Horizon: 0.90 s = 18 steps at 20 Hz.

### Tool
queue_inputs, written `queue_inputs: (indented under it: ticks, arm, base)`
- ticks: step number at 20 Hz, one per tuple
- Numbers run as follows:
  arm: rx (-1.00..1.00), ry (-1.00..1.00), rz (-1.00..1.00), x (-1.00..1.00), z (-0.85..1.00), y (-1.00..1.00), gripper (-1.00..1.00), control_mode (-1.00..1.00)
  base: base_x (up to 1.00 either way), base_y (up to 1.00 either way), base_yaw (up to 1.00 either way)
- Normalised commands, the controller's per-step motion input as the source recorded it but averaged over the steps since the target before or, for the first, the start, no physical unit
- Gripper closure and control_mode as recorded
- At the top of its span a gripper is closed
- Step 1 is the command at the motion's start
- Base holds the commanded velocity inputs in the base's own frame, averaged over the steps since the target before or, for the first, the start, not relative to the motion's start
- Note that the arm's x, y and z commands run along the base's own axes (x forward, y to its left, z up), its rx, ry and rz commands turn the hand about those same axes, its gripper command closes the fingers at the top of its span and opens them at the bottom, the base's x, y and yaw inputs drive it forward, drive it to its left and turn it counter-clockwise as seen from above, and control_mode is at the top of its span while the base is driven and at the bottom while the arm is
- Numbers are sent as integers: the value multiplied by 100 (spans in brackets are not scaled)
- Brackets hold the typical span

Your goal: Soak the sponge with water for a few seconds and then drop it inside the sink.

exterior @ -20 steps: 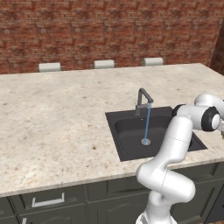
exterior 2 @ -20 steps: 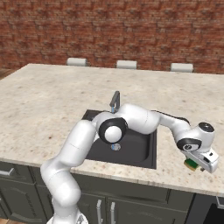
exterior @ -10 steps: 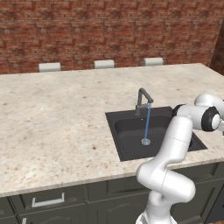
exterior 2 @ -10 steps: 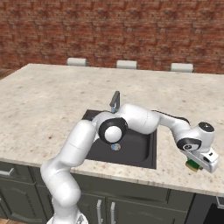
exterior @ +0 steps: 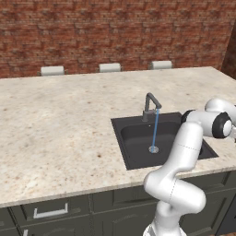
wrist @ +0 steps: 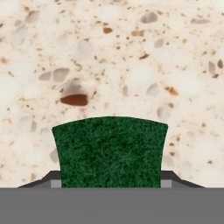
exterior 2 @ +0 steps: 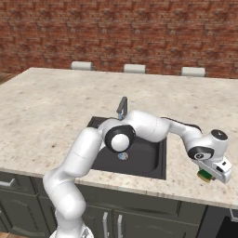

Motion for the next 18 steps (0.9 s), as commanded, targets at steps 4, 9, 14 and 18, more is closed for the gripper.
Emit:
queue_inputs:
  ticks: [4, 9, 14, 18]
  arm:
    - [0, 0, 10, -7, 25, 34, 100, -100]
    - [0, 0, 5, 0, 48, 24, 100, -100]
    - [0, 0, 2, -1, 12, 11, 100, -100]
    - [0, 0, 6, -3, 0, 22, 100, -100]
  base:
    - [0, 0, 0]
    - [0, 0, 0]
    - [0, 0, 0]
    - [0, 0, 0]
